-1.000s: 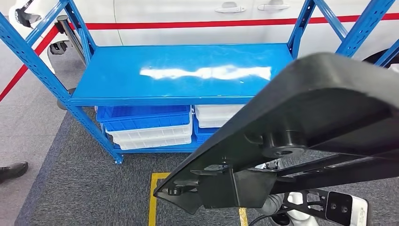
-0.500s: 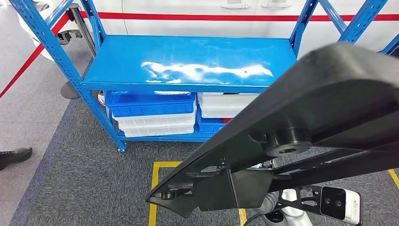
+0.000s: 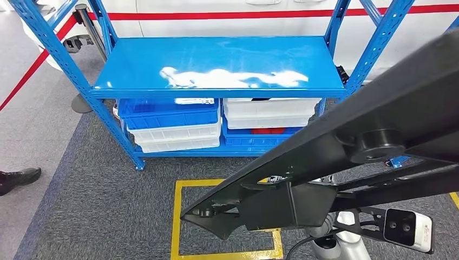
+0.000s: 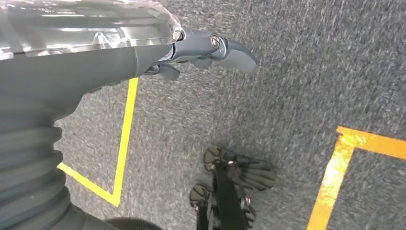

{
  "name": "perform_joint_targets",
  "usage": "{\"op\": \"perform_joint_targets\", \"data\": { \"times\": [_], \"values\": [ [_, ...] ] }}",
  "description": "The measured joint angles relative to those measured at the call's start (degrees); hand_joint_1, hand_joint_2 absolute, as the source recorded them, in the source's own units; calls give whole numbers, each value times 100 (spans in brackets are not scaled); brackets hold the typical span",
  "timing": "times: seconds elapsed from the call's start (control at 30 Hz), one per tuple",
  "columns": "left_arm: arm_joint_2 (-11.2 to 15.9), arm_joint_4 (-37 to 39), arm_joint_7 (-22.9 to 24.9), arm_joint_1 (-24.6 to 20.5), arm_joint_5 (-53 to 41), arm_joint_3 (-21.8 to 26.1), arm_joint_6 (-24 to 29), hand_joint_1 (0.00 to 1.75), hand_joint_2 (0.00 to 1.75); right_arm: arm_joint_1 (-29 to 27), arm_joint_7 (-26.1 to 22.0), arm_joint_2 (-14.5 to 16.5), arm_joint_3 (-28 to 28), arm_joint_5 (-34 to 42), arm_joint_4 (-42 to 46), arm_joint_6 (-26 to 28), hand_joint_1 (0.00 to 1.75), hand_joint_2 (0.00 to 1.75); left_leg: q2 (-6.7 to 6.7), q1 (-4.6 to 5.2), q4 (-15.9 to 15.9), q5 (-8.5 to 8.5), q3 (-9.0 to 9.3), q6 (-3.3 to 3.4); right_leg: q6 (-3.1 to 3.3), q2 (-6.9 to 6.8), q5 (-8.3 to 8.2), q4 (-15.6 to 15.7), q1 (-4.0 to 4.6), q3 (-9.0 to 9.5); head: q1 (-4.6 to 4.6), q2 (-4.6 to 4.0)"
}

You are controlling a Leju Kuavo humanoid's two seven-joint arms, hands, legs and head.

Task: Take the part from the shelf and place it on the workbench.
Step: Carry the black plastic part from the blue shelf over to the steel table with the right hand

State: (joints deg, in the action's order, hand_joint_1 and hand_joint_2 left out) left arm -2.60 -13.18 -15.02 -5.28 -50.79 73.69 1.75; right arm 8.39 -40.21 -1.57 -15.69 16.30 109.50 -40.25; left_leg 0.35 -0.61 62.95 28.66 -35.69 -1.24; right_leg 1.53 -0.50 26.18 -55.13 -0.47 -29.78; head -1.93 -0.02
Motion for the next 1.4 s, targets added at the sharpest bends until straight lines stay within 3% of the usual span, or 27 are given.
{"op": "perform_joint_targets", "data": {
  "times": [0.07,0.1,0.13,0.17,0.23,0.3,0.4,0.43,0.5,0.57,0.6,0.63,0.67,0.73,0.8,0.83,0.9,0.97,1.07,1.1,1.13,1.17,1.2,1.27,1.33,1.4],
  "values": [
    [1,0,6,4,-17,-8,2,0,175,-26,1,10,37,-44,0,-32,169,175,0,-11,794,373,-306,-39,20,-8,-24,-25,8,-55,-1,0],
    [2,0,8,8,-19,-10,1,0,175,-40,1,20,52,-70,0,-34,169,175,0,-14,1010,420,-371,-52,18,-10,-32,-43,10,-80,-1,0],
    [2,0,8,10,-20,-14,0,0,175,-53,1,31,64,-90,0,-30,169,175,1,-18,998,351,-326,-58,15,-9,-36,-64,10,-100,-1,0],
    [3,0,8,11,-20,-21,-4,0,175,-60,1,41,72,-103,1,-23,169,175,1,-22,751,189,-169,-55,8,-8,-36,-87,10,-113,-1,0],
    [6,0,7,6,-20,-41,-15,0,175,-61,1,62,79,-124,11,-6,169,175,-1,-21,-67,-124,309,-26,-23,-4,-25,-139,18,-137,-1,0],
    [7,0,7,0,-19,-58,-22,0,175,-61,1,80,80,-146,28,10,169,175,-7,1,-544,-210,563,32,-80,0,-28,-179,35,-167,0,0],
    [2,0,9,-3,-5,-62,-9,0,175,-61,1,93,81,-150,39,17,169,175,2,2,-618,-226,535,128,-176,18,-45,-214,40,-212,1,0],
    [-3,0,9,-6,7,-62,4,0,175,-58,1,93,81,-148,41,19,169,175,16,-9,-634,-250,521,169,-210,28,22,-295,35,-254,1,0],
    [-15,0,9,-11,27,-62,33,0,175,-55,1,93,81,-158,42,24,169,175,62,-21,-658,-295,482,244,-271,44,352,-802,15,-489,1,0],
    [-18,0,8,-10,36,-62,41,0,175,-55,1,93,81,-197,34,44,169,175,120,-6,-647,-319,420,275,-314,45,722,-1577,5,-850,1,0],
    [-18,0,8,-7,35,-62,35,0,175,-54,1,93,81,-232,29,66,169,175,156,1,-638,-329,392,278,-324,44,787,-1816,1,-954,1,0],
    [-18,0,7,-6,31,-62,23,0,175,-51,1,91,81,-278,26,100,169,175,193,6,-627,-337,371,278,-325,40,741,-1842,-1,-947,1,0],
    [-18,0,7,-6,22,-63,8,0,175,-46,1,89,81,-327,25,143,169,175,230,10,-617,-342,360,273,-316,27,598,-1639,-1,-820,1,0],
    [-17,0,7,-9,-14,-72,-20,0,175,-19,1,74,81,-436,33,269,169,175,301,24,-597,-346,360,255,-264,-134,255,-843,23,-368,1,0],
    [-7,0,9,-7,-71,-90,-20,0,175,10,1,53,81,-534,54,408,169,175,373,53,-574,-348,355,211,-183,-304,111,-307,71,-110,1,0],
    [1,0,14,-5,-104,-99,-17,0,175,13,0,43,81,-581,68,472,169,175,418,62,-569,-352,352,183,-146,-322,112,-228,92,-97,1,0],
    [15,0,25,-9,-167,-119,-19,0,175,-5,0,27,78,-662,95,563,169,175,512,62,-564,-352,341,123,-77,-206,64,-206,84,-133,1,0],
    [22,0,24,-18,-206,-143,-38,0,175,-15,0,14,44,-723,121,636,169,175,396,46,-357,-185,257,57,-8,-102,3,-174,52,-153,0,0],
    [25,0,-22,9,-224,-180,-27,0,175,-24,0,-5,-92,-788,156,811,169,175,76,17,676,406,-160,-1,50,62,-53,-172,39,-212,-1,0],
    [21,0,-34,19,-234,-194,-9,0,175,-34,1,-13,-136,-807,166,870,169,175,43,14,959,507,-275,-6,51,129,-64,-181,41,-233,-1,0],
    [15,0,-40,25,-249,-210,6,0,175,-50,1,-21,-172,-822,181,930,169,175,27,12,1065,501,-309,-5,49,197,-72,-193,43,-249,-1,0],
    [6,0,-37,27,-269,-225,10,0,175,-70,1,-29,-197,-829,204,983,169,175,14,12,944,385,-235,4,42,265,-78,-206,44,-258,-1,0],
    [-5,0,-29,27,-295,-237,5,0,175,-90,1,-37,-214,-831,239,1035,169,175,-21,10,615,190,-63,21,35,331,-80,-220,44,-260,-1,0],
    [-25,1,-6,30,-351,-260,-3,0,175,-123,1,-51,-225,-820,320,1094,169,175,-235,-2,-170,-115,326,64,2,455,-82,-252,46,-278,0,0],
    [-43,2,8,36,-396,-285,0,0,175,-155,-1,-69,-218,-796,398,1100,169,175,-381,2,-528,-180,488,95,-67,568,-106,-277,37,-334,-1,0],
    [-63,3,10,34,-427,-322,14,0,175,-199,-1,-99,-187,-765,458,1086,169,175,-295,4,-561,-202,486,135,-148,658,-137,-278,26,-384,-1,0]
  ]
}}
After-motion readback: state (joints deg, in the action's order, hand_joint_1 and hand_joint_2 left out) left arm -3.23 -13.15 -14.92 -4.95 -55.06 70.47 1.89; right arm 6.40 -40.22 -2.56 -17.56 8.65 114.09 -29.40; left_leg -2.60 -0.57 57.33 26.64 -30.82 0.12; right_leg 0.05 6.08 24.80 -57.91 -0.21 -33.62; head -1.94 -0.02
